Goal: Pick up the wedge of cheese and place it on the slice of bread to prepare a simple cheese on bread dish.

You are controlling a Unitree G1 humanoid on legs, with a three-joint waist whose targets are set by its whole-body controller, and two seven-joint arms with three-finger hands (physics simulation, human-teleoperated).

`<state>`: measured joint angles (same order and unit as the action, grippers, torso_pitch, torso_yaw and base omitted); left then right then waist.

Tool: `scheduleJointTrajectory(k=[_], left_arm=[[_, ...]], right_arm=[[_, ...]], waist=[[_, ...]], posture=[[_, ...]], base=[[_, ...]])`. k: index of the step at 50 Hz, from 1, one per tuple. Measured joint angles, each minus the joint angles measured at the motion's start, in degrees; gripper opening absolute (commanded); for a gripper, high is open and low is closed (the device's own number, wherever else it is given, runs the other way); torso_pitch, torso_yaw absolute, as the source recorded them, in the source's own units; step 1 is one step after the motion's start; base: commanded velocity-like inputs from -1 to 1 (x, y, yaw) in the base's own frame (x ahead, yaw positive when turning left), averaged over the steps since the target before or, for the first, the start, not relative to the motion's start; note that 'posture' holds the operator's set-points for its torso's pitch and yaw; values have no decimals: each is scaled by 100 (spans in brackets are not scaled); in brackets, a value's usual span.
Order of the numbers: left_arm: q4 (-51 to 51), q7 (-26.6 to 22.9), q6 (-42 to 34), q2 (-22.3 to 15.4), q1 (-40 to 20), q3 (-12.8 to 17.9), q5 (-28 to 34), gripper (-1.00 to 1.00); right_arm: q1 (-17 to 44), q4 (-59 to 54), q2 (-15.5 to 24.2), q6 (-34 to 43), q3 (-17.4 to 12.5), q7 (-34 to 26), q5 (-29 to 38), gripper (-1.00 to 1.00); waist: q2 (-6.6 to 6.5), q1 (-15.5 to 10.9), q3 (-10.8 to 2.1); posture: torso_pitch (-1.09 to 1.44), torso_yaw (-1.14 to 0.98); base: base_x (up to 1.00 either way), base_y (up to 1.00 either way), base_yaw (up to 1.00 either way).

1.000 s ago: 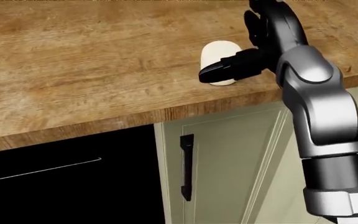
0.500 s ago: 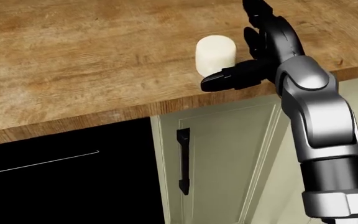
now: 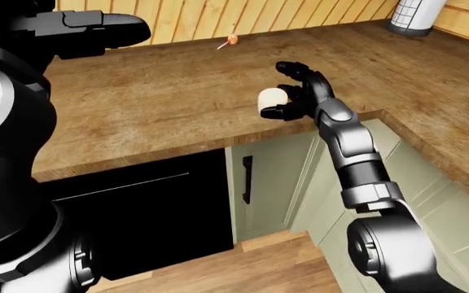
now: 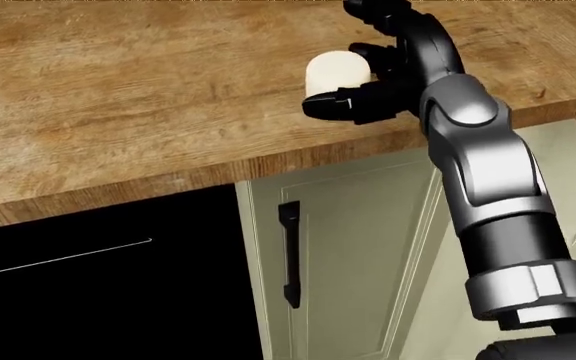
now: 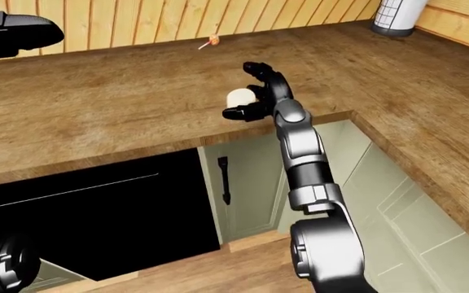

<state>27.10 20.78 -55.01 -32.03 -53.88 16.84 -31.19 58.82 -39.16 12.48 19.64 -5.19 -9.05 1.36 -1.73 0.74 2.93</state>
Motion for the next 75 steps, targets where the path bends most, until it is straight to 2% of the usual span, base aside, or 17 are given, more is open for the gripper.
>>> scheduleJointTrajectory(k=[17, 21, 26, 27, 33, 37, 40, 44, 45, 46, 49, 58, 67, 71, 73, 75], left_arm=[[-5, 48, -31, -71, -50, 57, -64, 100], [15, 66, -42, -77, -45, 52, -94, 100], [23, 97, -43, -98, -47, 67, -137, 100], [29, 104, -39, -99, -44, 60, -139, 100], [17, 111, -23, -87, -29, 32, -147, 100], [0, 102, -6, -79, -23, 24, -136, 100], [11, 102, -13, -84, -26, 42, -135, 100], [25, 113, -33, -103, -40, 69, -154, 100], [19, 114, -27, -105, -42, 69, -156, 100], [13, 115, -19, -107, -44, 64, -156, 100], [-4, 112, -1, -109, -47, 50, -160, 100], [10, 141, -1, -140, -47, 74, -203, 100], [-5, 166, -14, -129, -46, 54, -244, 100], [5, 189, -35, -133, -43, 55, -256, 100], [19, 193, -42, -142, -56, 59, -266, 100], [21, 192, -49, -169, -66, 82, -286, 100]], right_arm=[[32, -92, -3, -48, 0, 122, 141, 29], [58, -176, -2, -106, 7, 122, 158, 38], [55, -215, -18, -95, 56, 97, 225, 39], [51, -213, -21, -87, 57, 95, 238, 44], [49, -232, -55, -29, 114, 103, 373, 44], [51, -253, -60, -6, 91, 136, 447, 26], [52, -242, -46, 11, 64, 179, 480, -6], [70, -269, -31, -12, 50, 210, 506, -32], [75, -283, -34, -23, 61, 205, 513, -47], [77, -285, -40, -29, 68, 205, 519, -50], [78, -285, -55, -42, 72, 202, 517, -100], [-11, -42, -71, 69, 94, 189, 514, -100], [-147, 809, -92, 745, 140, 215, 604, -100], [-210, 1259, -71, 1026, 100, 215, 562, -100], [-249, 1561, -96, 1235, -42, 194, 408, -100], [-263, 1923, -58, 1479, -61, 187, 243, -100]], waist=[[8, 13, -4], [10, 23, -5], [10, 23, 0], [11, 22, 2], [14, 13, 15], [18, 3, 20], [20, 1, 22], [19, 6, 18], [18, 7, 16], [16, 5, 15], [14, 0, 16], [8, -17, 29], [7, -32, 84], [14, -32, 85], [17, -35, 93], [16, -34, 101]], posture=[[0, 0], [0, 0], [0, 0], [0, 0], [0, 0], [0, 0], [0, 0], [0, 0], [0, 0], [0, 0], [0, 0], [0, 0], [0, 0], [0, 0], [0, 0], [0, 0]], base=[[0, 0, 0], [0, 0, 0], [0, 0, 0], [0, 0, 0], [0, 0, 0], [0, 0, 0], [0, 0, 0], [0, 0, 0], [0, 0, 0], [0, 0, 0], [0, 0, 0], [0, 0, 0], [0, 0, 0], [0, 0, 0], [0, 0, 0], [0, 0, 0]])
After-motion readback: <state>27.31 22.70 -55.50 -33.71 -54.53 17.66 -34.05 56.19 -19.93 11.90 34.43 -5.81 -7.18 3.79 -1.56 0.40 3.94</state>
